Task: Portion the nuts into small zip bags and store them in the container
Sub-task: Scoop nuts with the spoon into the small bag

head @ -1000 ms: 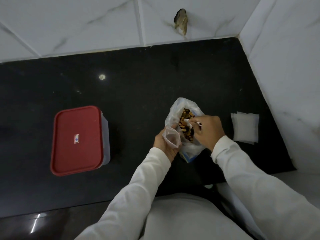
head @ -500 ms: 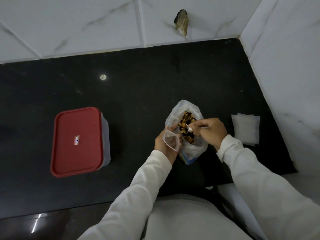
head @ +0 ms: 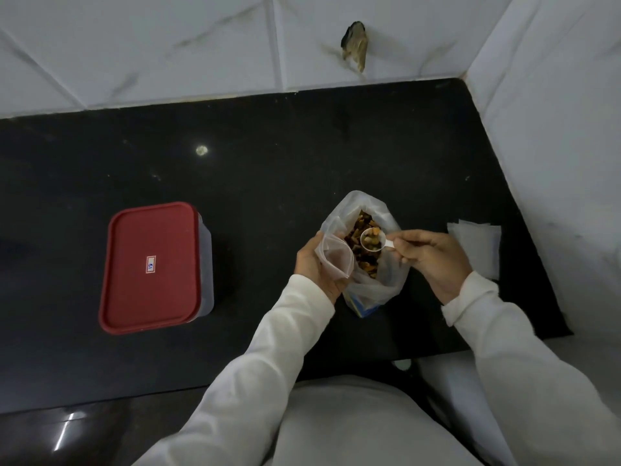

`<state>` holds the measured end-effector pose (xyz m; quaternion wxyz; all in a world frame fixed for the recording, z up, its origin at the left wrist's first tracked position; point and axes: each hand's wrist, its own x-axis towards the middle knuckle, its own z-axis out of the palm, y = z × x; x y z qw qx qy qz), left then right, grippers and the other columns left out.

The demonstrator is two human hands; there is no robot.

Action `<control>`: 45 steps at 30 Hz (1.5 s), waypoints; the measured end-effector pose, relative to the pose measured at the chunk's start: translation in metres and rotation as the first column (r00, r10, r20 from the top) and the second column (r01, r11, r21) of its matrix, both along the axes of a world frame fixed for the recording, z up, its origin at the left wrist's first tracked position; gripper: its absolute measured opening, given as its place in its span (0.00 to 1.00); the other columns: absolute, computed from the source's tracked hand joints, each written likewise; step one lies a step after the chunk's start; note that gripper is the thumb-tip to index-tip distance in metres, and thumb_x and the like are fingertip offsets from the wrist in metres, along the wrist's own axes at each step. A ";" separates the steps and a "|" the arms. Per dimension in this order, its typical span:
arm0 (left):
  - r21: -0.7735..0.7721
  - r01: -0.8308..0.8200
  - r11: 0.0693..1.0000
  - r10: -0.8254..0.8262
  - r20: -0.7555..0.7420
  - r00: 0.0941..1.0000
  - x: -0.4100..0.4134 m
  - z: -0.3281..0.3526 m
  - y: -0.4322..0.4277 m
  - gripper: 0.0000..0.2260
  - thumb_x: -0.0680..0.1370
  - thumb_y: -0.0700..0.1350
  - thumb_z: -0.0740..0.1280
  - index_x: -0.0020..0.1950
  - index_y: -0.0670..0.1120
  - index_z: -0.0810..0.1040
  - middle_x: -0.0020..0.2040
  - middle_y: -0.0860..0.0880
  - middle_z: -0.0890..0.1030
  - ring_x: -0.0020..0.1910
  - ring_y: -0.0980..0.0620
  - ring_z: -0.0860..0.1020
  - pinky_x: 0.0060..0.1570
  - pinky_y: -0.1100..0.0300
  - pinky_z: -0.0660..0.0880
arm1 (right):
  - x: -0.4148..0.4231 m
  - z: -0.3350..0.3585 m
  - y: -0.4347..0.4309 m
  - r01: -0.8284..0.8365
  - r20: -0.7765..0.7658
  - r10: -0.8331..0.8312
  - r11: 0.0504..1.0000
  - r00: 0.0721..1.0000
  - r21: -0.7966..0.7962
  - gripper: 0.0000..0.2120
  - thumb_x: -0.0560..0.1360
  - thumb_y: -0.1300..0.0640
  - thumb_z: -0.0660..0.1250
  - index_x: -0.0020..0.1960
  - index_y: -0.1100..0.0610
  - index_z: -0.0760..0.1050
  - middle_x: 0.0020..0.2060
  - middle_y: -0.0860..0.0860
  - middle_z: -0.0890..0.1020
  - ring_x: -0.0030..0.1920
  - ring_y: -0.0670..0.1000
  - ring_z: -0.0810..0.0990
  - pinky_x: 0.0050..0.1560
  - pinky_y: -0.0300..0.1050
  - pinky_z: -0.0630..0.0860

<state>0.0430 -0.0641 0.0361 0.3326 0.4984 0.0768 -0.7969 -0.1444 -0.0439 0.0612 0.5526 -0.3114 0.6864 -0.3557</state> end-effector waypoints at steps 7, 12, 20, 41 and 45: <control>0.090 0.006 0.996 -0.014 0.093 0.996 0.000 -0.005 -0.004 0.17 0.79 0.52 0.65 0.67 0.48 0.77 0.52 0.44 0.78 0.43 0.47 0.77 0.28 0.58 0.77 | 0.006 0.059 0.016 -0.021 0.011 0.024 0.985 1.000 -0.170 0.09 0.75 0.65 0.67 0.48 0.55 0.83 0.42 0.52 0.86 0.43 0.48 0.81 0.47 0.41 0.78; 0.121 0.021 0.992 -0.035 0.118 0.992 -0.001 -0.013 -0.004 0.18 0.77 0.51 0.67 0.66 0.48 0.76 0.59 0.42 0.79 0.54 0.44 0.78 0.38 0.51 0.78 | 0.028 0.082 0.030 -0.106 -0.059 0.095 0.962 0.994 -0.251 0.09 0.75 0.64 0.68 0.48 0.53 0.83 0.40 0.52 0.85 0.40 0.47 0.80 0.46 0.40 0.79; 0.085 -0.020 0.996 0.013 0.073 0.997 0.000 -0.019 0.002 0.24 0.72 0.53 0.72 0.66 0.49 0.77 0.60 0.42 0.80 0.53 0.42 0.80 0.41 0.50 0.81 | 0.050 0.074 0.036 -0.301 -0.371 0.181 0.907 0.911 -0.296 0.08 0.75 0.60 0.69 0.50 0.50 0.83 0.40 0.43 0.85 0.43 0.42 0.82 0.44 0.32 0.77; 0.002 0.044 0.999 -0.044 0.034 0.998 0.011 -0.014 0.001 0.25 0.76 0.56 0.67 0.70 0.46 0.74 0.54 0.41 0.80 0.43 0.44 0.81 0.29 0.58 0.78 | 0.081 0.063 0.057 -0.813 -0.958 -0.149 0.505 0.247 -0.288 0.13 0.74 0.61 0.62 0.52 0.64 0.83 0.45 0.56 0.85 0.43 0.51 0.74 0.42 0.42 0.76; -0.005 0.068 0.998 -0.068 0.031 0.997 0.009 -0.014 0.001 0.27 0.75 0.56 0.68 0.71 0.46 0.73 0.52 0.42 0.80 0.42 0.45 0.81 0.30 0.58 0.78 | 0.076 0.061 0.059 -0.815 -0.955 -0.171 0.498 0.243 -0.297 0.12 0.75 0.62 0.64 0.53 0.65 0.83 0.46 0.57 0.85 0.40 0.54 0.78 0.41 0.43 0.77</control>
